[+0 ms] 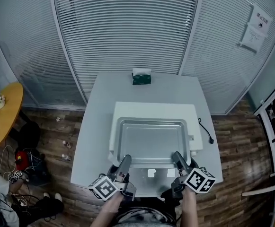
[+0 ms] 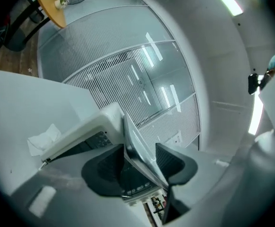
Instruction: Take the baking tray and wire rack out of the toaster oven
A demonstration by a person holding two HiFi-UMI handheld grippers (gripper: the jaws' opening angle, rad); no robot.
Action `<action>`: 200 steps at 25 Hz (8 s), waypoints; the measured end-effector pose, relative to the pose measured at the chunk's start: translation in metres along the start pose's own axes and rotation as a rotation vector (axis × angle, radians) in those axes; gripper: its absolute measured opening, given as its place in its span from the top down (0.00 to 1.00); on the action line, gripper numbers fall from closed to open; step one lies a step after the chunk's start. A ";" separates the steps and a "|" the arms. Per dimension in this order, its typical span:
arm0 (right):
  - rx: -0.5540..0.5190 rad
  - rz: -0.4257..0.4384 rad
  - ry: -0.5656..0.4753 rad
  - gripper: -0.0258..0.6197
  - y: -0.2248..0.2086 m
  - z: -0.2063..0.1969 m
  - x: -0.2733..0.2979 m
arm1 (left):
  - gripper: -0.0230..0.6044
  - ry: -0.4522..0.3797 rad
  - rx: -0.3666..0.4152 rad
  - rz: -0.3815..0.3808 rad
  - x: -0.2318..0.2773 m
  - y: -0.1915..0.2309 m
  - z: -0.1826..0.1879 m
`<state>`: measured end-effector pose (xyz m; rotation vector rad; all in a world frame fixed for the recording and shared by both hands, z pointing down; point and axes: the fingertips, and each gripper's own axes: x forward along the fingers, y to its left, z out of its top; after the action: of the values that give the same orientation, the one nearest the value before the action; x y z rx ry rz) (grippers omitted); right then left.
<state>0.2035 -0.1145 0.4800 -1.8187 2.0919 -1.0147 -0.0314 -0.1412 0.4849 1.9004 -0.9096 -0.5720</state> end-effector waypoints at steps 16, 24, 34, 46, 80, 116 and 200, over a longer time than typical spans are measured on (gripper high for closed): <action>-0.535 -0.008 -0.152 0.33 0.024 0.011 -0.047 | 0.33 0.028 0.867 0.024 -0.026 -0.022 0.015; -0.646 0.001 -0.106 0.37 0.026 -0.003 -0.040 | 0.33 0.118 1.083 0.029 -0.018 -0.030 0.002; -0.630 0.001 -0.074 0.39 0.016 0.020 -0.006 | 0.33 0.126 1.042 0.010 0.014 -0.025 0.010; -0.603 -0.004 -0.072 0.40 0.015 0.033 0.026 | 0.33 0.130 1.026 0.077 0.047 -0.012 0.033; -0.202 -0.077 0.119 0.64 -0.024 -0.097 0.013 | 0.43 0.300 0.493 0.171 -0.019 0.090 -0.062; 0.340 -0.016 0.291 0.88 -0.089 -0.140 0.116 | 0.93 0.020 -0.511 0.126 0.067 0.205 -0.107; 0.385 0.324 -0.013 0.92 0.059 -0.052 -0.049 | 0.91 0.171 -0.141 -0.269 -0.057 -0.038 -0.043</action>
<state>0.1388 -0.0492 0.4698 -1.2543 1.9308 -1.2054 -0.0225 -0.0618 0.4723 1.9221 -0.4942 -0.6045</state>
